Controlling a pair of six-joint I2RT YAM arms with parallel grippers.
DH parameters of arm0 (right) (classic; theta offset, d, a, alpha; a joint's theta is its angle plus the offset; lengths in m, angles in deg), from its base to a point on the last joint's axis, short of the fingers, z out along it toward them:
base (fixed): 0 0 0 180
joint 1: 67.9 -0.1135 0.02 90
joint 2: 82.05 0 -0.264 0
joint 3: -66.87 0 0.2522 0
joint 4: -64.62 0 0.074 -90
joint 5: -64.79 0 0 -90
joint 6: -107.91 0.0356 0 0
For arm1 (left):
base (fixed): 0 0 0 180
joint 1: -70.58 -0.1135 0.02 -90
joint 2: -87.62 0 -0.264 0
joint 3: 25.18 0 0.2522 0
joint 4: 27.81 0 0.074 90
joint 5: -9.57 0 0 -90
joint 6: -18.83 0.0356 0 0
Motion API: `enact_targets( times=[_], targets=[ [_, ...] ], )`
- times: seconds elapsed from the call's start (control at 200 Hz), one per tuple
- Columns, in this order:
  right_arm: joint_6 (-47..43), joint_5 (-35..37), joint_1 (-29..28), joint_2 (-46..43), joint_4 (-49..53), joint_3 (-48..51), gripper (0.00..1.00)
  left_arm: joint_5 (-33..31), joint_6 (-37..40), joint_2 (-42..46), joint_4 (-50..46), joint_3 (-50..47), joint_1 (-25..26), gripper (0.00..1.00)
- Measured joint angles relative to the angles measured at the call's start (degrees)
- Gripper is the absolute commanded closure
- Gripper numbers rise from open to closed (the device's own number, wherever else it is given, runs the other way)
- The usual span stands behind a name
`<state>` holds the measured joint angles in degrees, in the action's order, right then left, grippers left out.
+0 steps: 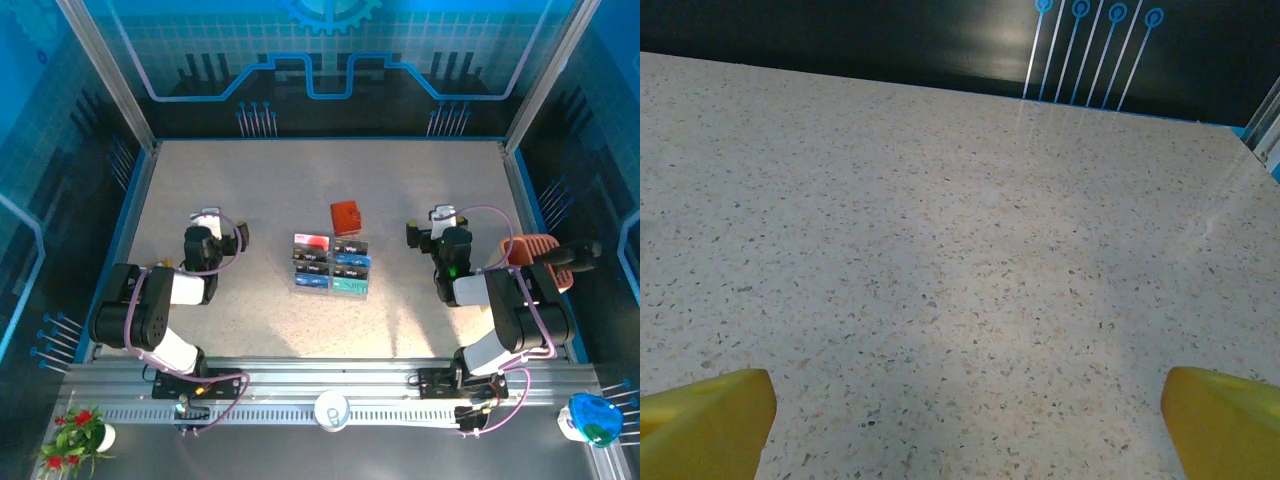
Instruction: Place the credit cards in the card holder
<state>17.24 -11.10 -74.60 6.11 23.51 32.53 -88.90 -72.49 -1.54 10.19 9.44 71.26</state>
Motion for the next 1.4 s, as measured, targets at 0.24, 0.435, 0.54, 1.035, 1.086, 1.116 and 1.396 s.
enact_targets(
  times=[0.24, 0.435, 0.54, 1.035, 1.086, 1.116, 1.396],
  targets=[
    [0.2, 0.0, 0.0, 0.0, 1.1, 0.0, 0.0, 0.0, 0.0, 0.0, 0.0, 0.0, 0.0, 0.01],
    [0.2, 0.0, 0.0, 0.0, 1.3, 0.0, 0.0, 0.0, 0.0, 0.0, 0.0, 0.0, 0.0, 0.01],
    [0.2, 0.0, 0.0, 0.0, 1.3, 0.0, 0.0, 0.0, 0.0, 0.0, 0.0, 0.0, 0.0, 0.01],
    [0.9, -0.2, 0.8, 0.0, 1.8, -0.1, 0.0, 0.0, 0.0, 0.0, 0.0, 0.0, 0.0, 0.01],
    [0.9, -0.6, 0.9, 0.0, 1.8, -0.1, 0.0, 0.0, 0.0, 0.0, 0.0, 0.0, 0.0, 0.01],
    [1.0, -0.9, 1.0, 0.0, 1.9, -0.1, 0.0, 0.0, 0.0, 0.0, 0.0, 0.0, 0.0, 0.01],
    [1.0, -2.0, 1.4, -5.7, 9.5, -1.2, 0.0, -0.3, 0.0, 3.0, -3.4, 0.3, 0.0, 0.01]
  ],
)
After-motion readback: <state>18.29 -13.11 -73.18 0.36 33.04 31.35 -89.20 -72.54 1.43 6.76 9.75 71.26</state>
